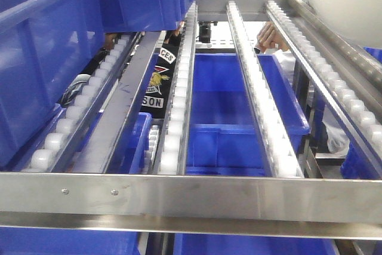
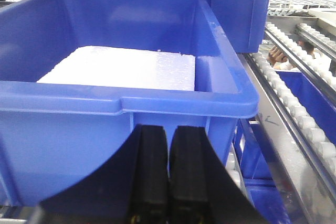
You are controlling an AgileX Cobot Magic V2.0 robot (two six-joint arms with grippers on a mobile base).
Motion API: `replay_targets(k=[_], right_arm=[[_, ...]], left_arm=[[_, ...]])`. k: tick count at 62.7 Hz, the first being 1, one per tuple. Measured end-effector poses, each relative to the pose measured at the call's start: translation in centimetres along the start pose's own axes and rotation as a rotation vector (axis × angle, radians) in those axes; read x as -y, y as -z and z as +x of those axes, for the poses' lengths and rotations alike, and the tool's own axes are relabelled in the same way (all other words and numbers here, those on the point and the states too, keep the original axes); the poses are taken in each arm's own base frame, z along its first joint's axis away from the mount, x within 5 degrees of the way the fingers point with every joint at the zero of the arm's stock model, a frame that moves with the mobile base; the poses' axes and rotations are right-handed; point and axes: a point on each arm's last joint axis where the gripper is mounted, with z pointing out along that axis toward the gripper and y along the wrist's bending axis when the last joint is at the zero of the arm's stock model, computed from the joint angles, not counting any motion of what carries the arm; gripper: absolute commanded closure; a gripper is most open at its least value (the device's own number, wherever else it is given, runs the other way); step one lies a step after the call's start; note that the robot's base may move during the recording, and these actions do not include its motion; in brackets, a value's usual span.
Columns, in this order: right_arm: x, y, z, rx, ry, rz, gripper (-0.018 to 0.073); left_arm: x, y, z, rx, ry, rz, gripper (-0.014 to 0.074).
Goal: Move white bin to right shelf second layer
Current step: 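Hold the white bin above the second-layer rollers with the right gripper, then lower the white bin onto the second-layer rollers with the right gripper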
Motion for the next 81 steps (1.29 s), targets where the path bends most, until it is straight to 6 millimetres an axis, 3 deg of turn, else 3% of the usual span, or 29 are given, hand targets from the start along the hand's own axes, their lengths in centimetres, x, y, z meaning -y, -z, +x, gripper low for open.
replay_targets(k=[10,23,35,58,81], right_arm=[[0.0,-0.4,0.1,-0.016,-0.016,-0.006,0.0504],[0.1,-2.6,0.6,-0.104,-0.03,0.002,0.0504],[-0.1,-5.9,1.1,-0.225,-0.046,-0.009,0.0504],[-2.3,-12.1,-0.8,-0.342,-0.026,-0.068,0.0504],[-3.2,-16.8,1.0,-0.507,-0.009,-0.072,0.0504]], left_arm=[[0.0,0.0,0.0,0.0,0.0,0.0,0.0512],[0.0,0.0,0.0,0.0,0.0,0.0,0.0512],[0.0,0.0,0.0,0.0,0.0,0.0,0.0512],[0.0,0.0,0.0,0.0,0.0,0.0,0.0512],[0.0,0.0,0.0,0.0,0.0,0.0,0.0512]])
